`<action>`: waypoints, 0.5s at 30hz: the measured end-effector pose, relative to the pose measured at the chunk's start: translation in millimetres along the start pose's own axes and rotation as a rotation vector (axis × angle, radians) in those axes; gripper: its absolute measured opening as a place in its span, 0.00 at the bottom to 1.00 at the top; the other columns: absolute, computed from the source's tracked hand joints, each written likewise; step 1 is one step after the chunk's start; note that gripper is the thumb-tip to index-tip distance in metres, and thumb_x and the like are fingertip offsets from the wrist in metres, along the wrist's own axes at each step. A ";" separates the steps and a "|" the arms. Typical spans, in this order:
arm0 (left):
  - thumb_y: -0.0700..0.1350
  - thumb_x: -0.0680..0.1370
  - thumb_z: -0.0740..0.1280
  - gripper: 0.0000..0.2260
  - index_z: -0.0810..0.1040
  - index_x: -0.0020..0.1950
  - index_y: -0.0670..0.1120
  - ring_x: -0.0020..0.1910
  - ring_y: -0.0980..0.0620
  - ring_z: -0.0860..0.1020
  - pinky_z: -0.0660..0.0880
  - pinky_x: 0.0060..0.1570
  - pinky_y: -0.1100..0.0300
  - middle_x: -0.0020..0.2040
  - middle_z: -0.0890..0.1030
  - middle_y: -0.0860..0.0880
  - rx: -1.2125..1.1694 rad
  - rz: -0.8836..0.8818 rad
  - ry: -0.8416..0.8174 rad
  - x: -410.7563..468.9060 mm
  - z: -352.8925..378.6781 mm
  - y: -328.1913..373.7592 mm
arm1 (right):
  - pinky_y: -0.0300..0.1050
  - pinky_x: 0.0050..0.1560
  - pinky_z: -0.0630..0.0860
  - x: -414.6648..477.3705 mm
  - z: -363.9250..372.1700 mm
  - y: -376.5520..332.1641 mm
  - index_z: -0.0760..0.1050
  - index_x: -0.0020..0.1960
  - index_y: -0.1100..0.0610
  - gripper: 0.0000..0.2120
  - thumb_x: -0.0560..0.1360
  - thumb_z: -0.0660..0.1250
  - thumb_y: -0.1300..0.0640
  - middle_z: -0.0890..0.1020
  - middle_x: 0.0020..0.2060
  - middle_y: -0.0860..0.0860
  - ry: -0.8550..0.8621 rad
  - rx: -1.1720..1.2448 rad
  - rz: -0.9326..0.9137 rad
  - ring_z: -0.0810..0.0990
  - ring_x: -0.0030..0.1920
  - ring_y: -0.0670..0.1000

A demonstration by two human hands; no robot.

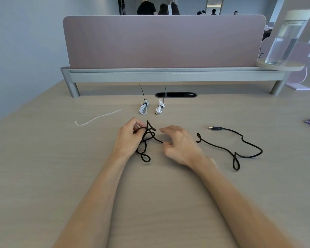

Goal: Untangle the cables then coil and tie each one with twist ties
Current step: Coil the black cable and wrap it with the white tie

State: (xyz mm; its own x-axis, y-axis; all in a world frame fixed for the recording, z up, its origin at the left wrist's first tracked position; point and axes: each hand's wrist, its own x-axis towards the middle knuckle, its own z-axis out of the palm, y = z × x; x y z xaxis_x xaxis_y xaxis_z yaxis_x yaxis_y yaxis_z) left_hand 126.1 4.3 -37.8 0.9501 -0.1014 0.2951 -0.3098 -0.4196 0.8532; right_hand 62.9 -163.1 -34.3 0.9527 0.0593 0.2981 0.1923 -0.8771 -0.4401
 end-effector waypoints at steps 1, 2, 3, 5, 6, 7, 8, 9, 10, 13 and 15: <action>0.40 0.75 0.68 0.03 0.77 0.42 0.48 0.31 0.56 0.70 0.66 0.31 0.69 0.36 0.78 0.42 -0.005 -0.011 -0.001 0.2 1.8 1.0 | 0.45 0.63 0.68 0.9 5.5 -4.4 0.76 0.63 0.60 0.20 0.71 0.62 0.59 0.79 0.60 0.53 -0.017 0.047 -0.001 0.73 0.63 0.55; 0.41 0.75 0.68 0.03 0.77 0.42 0.48 0.31 0.55 0.70 0.68 0.33 0.66 0.36 0.79 0.41 -0.024 -0.034 0.002 0.6 3.3 2.9 | 0.45 0.59 0.70 1.7 10.7 -6.5 0.77 0.58 0.60 0.15 0.73 0.63 0.57 0.81 0.54 0.53 -0.005 0.062 -0.023 0.75 0.58 0.55; 0.41 0.75 0.67 0.03 0.77 0.42 0.48 0.30 0.55 0.71 0.70 0.35 0.63 0.36 0.79 0.42 -0.075 -0.065 0.004 0.5 3.9 4.9 | 0.45 0.55 0.70 2.7 14.6 -6.1 0.78 0.53 0.60 0.11 0.74 0.65 0.56 0.81 0.49 0.53 0.022 0.073 -0.043 0.76 0.54 0.54; 0.39 0.76 0.67 0.05 0.76 0.42 0.48 0.23 0.57 0.69 0.74 0.36 0.58 0.33 0.77 0.47 -0.253 -0.156 0.001 -0.4 3.1 9.6 | 0.46 0.51 0.71 6.3 16.3 -1.0 0.80 0.48 0.59 0.08 0.77 0.66 0.55 0.82 0.43 0.52 0.051 0.128 -0.044 0.77 0.48 0.53; 0.38 0.76 0.67 0.05 0.76 0.42 0.47 0.21 0.57 0.66 0.76 0.35 0.58 0.33 0.77 0.50 -0.330 -0.192 0.000 -0.8 2.0 11.7 | 0.47 0.50 0.72 7.4 15.9 1.2 0.80 0.46 0.58 0.08 0.77 0.66 0.55 0.82 0.42 0.51 0.043 0.153 -0.027 0.78 0.46 0.53; 0.37 0.76 0.67 0.05 0.76 0.43 0.46 0.19 0.57 0.64 0.76 0.34 0.59 0.33 0.76 0.50 -0.377 -0.214 0.004 -0.9 1.1 12.7 | 0.47 0.49 0.73 7.5 15.2 2.3 0.80 0.45 0.58 0.08 0.78 0.65 0.55 0.82 0.41 0.50 0.033 0.168 -0.005 0.78 0.45 0.52; 0.36 0.75 0.68 0.05 0.76 0.44 0.45 0.19 0.57 0.63 0.75 0.33 0.60 0.33 0.76 0.50 -0.400 -0.227 0.010 -0.5 0.9 12.6 | 0.47 0.47 0.74 6.9 14.8 1.6 0.79 0.43 0.57 0.09 0.78 0.65 0.53 0.82 0.39 0.49 0.030 0.171 0.011 0.77 0.43 0.51; 0.36 0.75 0.68 0.04 0.75 0.45 0.44 0.19 0.57 0.63 0.74 0.31 0.60 0.33 0.76 0.50 -0.410 -0.235 0.015 -0.4 0.7 12.9 | 0.47 0.44 0.74 5.7 14.8 -0.2 0.77 0.40 0.55 0.12 0.78 0.64 0.50 0.80 0.36 0.47 0.032 0.161 0.018 0.76 0.40 0.51; 0.36 0.75 0.68 0.05 0.75 0.46 0.44 0.19 0.56 0.63 0.72 0.29 0.60 0.32 0.76 0.52 -0.408 -0.237 0.016 -0.2 1.3 12.0 | 0.47 0.42 0.73 4.3 14.4 -3.1 0.75 0.38 0.54 0.15 0.78 0.62 0.46 0.78 0.34 0.46 0.032 0.138 0.020 0.75 0.39 0.51; 0.37 0.75 0.67 0.06 0.74 0.44 0.48 0.20 0.57 0.63 0.64 0.25 0.64 0.28 0.73 0.56 -0.385 -0.250 0.002 0.2 2.0 10.3 | 0.46 0.40 0.71 2.3 14.5 -8.0 0.76 0.42 0.51 0.14 0.77 0.62 0.42 0.76 0.38 0.44 0.029 -0.018 -0.027 0.77 0.42 0.51; 0.37 0.73 0.68 0.07 0.74 0.43 0.49 0.21 0.59 0.64 0.64 0.24 0.66 0.28 0.71 0.54 -0.289 -0.219 0.014 1.9 -1.6 7.3 | 0.46 0.41 0.70 4.2 10.9 -2.5 0.77 0.46 0.51 0.10 0.78 0.62 0.47 0.77 0.43 0.45 0.067 -0.120 -0.035 0.78 0.46 0.54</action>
State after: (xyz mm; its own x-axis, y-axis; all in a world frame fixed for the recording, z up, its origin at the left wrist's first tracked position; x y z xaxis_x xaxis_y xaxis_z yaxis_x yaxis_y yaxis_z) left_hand 125.6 2.4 -30.3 0.9951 -0.0245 0.0961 -0.0987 -0.1578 0.9825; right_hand 69.0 -155.4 -41.2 0.9273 0.0630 0.3691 0.1922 -0.9260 -0.3248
